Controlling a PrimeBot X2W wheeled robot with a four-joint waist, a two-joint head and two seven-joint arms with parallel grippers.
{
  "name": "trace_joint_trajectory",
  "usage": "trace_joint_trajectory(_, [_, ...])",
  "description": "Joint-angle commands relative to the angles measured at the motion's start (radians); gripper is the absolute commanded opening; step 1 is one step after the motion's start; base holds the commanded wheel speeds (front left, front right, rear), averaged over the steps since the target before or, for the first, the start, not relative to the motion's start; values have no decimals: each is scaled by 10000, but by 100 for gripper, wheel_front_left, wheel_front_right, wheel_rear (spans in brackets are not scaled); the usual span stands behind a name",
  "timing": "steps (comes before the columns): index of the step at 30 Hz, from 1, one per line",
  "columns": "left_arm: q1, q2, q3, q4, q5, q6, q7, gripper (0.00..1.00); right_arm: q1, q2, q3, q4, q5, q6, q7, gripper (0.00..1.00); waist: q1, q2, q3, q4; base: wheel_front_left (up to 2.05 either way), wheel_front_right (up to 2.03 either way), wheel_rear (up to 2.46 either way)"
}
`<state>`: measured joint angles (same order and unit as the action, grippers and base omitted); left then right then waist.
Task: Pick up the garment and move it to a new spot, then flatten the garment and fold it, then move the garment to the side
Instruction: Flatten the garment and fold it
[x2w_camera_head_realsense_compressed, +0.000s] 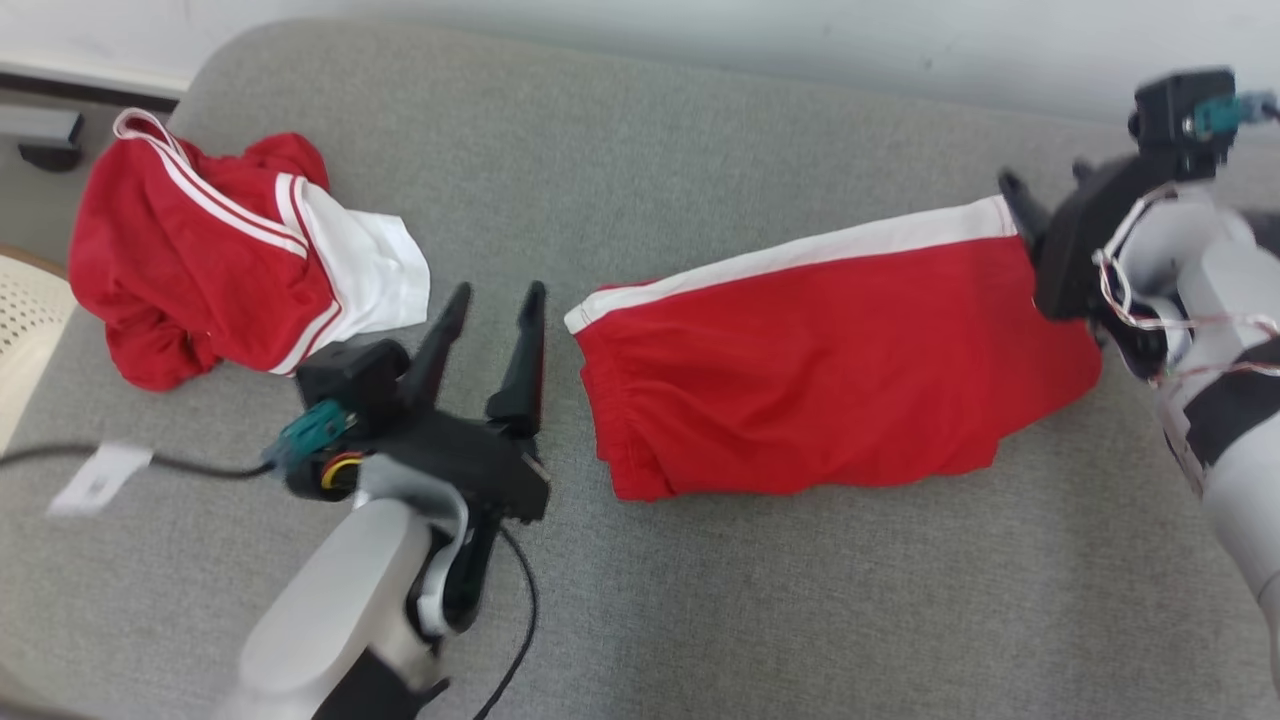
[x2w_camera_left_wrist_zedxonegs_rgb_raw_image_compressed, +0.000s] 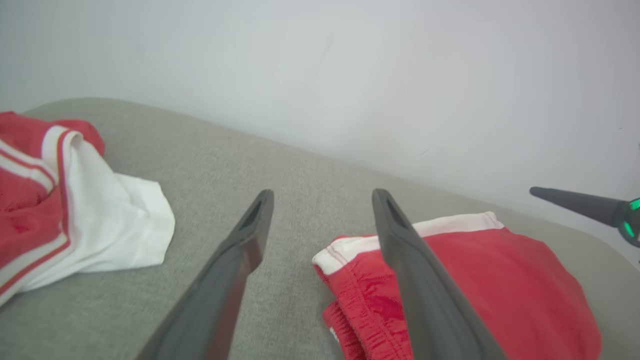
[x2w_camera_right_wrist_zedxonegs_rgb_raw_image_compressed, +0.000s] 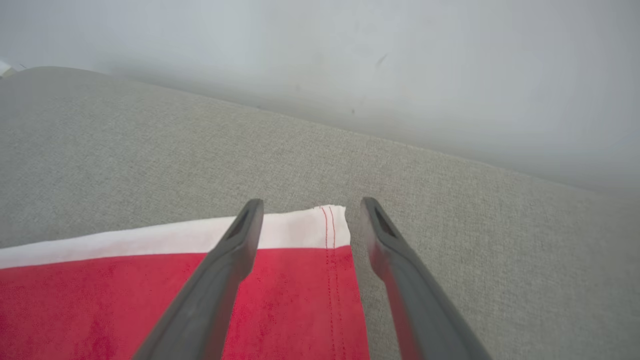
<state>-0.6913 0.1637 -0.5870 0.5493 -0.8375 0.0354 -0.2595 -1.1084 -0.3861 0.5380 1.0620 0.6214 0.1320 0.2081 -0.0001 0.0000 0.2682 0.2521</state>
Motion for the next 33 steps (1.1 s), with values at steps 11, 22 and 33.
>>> trace_joint_trajectory(11, [3771,451,1667,-3837,2708,-358,-60,100,823,-262,-454,1220,790,-22,1279,100,1,0,-450,231,0,0,0])
trace_joint_trajectory(22, [5117,41,1956,-4892,3968,-631,-62,100,230,-92,-957,2157,722,-22,2157,100,1,0,265,876,0,0,0])
trace_joint_trajectory(33, [5415,-261,2276,-4750,4192,-1022,-63,100,675,295,-1288,2373,352,15,3580,2,1,0,194,1115,0,0,0])
